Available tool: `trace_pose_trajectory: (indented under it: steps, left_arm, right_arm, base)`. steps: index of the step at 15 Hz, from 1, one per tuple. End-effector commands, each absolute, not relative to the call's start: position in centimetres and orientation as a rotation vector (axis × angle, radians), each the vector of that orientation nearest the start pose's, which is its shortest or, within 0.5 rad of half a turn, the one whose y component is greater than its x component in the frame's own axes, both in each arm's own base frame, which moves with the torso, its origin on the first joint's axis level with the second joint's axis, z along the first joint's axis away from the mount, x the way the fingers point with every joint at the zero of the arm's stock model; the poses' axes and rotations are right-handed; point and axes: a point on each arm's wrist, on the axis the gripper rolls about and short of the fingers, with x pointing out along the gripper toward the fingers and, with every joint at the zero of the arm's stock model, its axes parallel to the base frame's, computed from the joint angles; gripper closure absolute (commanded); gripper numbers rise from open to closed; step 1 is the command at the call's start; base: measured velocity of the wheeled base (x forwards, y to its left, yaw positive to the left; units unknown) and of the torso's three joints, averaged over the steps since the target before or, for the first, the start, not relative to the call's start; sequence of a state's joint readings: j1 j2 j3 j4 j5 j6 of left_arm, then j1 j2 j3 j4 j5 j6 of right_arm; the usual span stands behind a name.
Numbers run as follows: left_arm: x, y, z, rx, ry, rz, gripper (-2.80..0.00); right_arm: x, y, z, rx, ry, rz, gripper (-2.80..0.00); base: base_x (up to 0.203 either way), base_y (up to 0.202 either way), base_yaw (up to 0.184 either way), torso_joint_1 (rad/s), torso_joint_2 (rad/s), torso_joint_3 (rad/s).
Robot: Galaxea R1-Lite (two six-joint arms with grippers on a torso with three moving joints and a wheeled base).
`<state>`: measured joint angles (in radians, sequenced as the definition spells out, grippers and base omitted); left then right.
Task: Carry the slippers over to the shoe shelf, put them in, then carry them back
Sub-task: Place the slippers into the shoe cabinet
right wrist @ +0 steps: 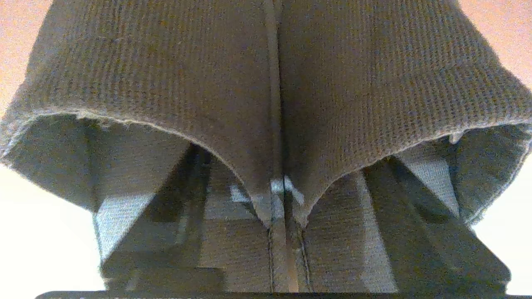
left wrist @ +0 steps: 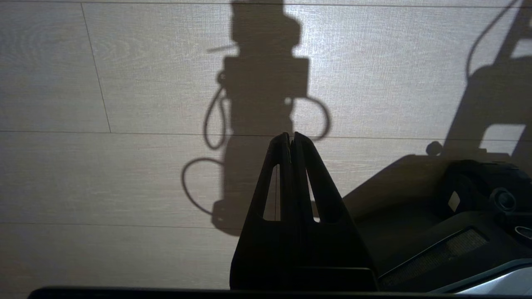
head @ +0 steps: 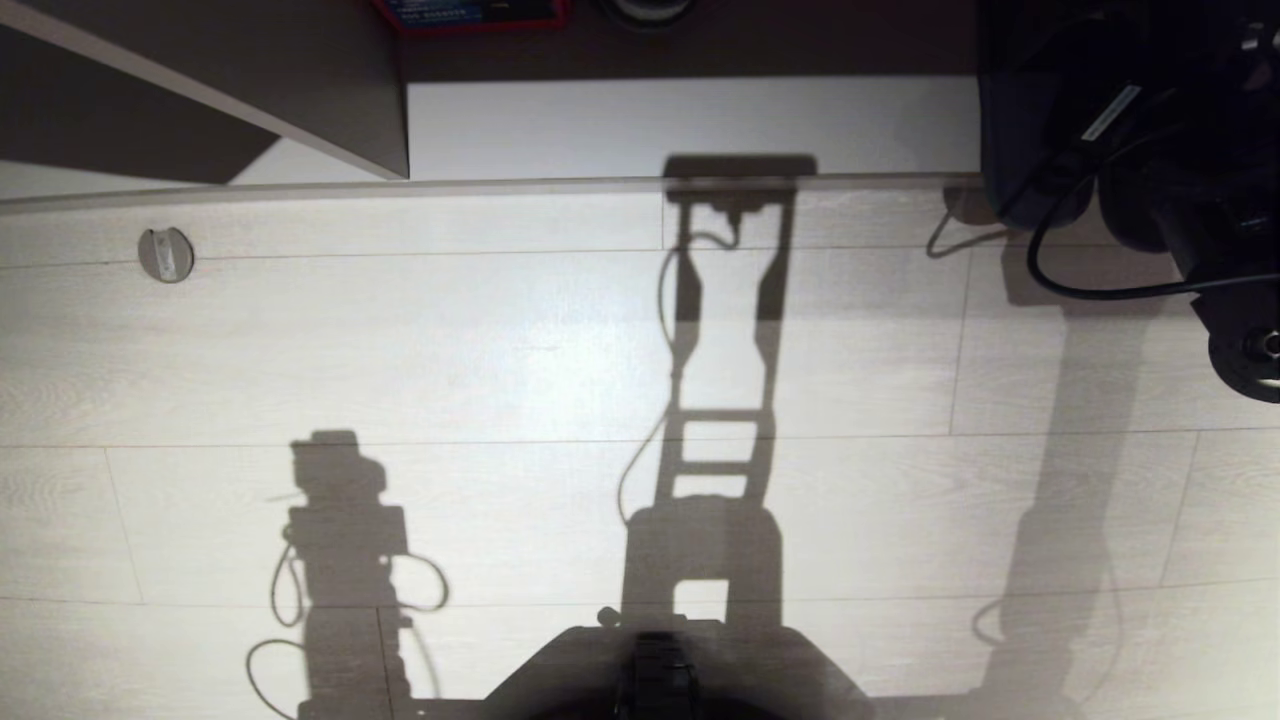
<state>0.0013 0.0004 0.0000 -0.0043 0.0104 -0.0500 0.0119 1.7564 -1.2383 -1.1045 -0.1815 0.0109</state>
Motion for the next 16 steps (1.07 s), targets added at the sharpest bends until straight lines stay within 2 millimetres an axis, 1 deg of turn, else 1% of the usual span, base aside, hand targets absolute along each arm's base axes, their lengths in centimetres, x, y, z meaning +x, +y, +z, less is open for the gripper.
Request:
trace_pose_trajectory:
  steps: [1,2,3,6,10,11,16]
  left_arm:
    - [-2.3,0.0,7.6,-0.051,-0.005,0.012,0.00]
    - [-2.3,0.0,7.6,-0.051,-0.005,0.012,0.00]
    - [-2.3,0.0,7.6,-0.051,-0.005,0.012,0.00]
    - [-2.3,0.0,7.6,-0.051,-0.005,0.012,0.00]
    - [-2.3,0.0,7.6,-0.051,-0.005,0.012,0.00]
    - [-2.3,0.0,7.6,-0.051,-0.005,0.012,0.00]
    - [-2.3,0.0,7.6,-0.051,-0.005,0.012,0.00]
  right_arm:
    - [32.0,0.0,33.8,0.069,-0.600,-0.162,-2.80]
    - [31.9,0.0,33.8,0.069,-0.594,-0.164,-2.80]
    - [31.2,0.0,34.2,0.069,-0.595,-0.164,-2.80]
    - [30.2,0.0,34.3,0.062,-0.567,-0.166,-2.80]
    - [29.7,0.0,34.1,0.054,-0.533,-0.165,-2.80]
    - [28.9,0.1,34.0,0.049,-0.508,-0.160,-2.80]
    - [27.0,0.7,33.6,0.046,-0.474,-0.132,-2.80]
  base:
    - [0.000,0.000,0.000,0.000,0.00,0.000]
    - [0.000,0.000,0.000,0.000,0.00,0.000]
    - [0.000,0.000,0.000,0.000,0.00,0.000]
    - [0.000,0.000,0.000,0.000,0.00,0.000]
    - [0.000,0.000,0.000,0.000,0.00,0.000]
    - [0.000,0.000,0.000,0.000,0.00,0.000]
    - [0.000,0.000,0.000,0.000,0.00,0.000]
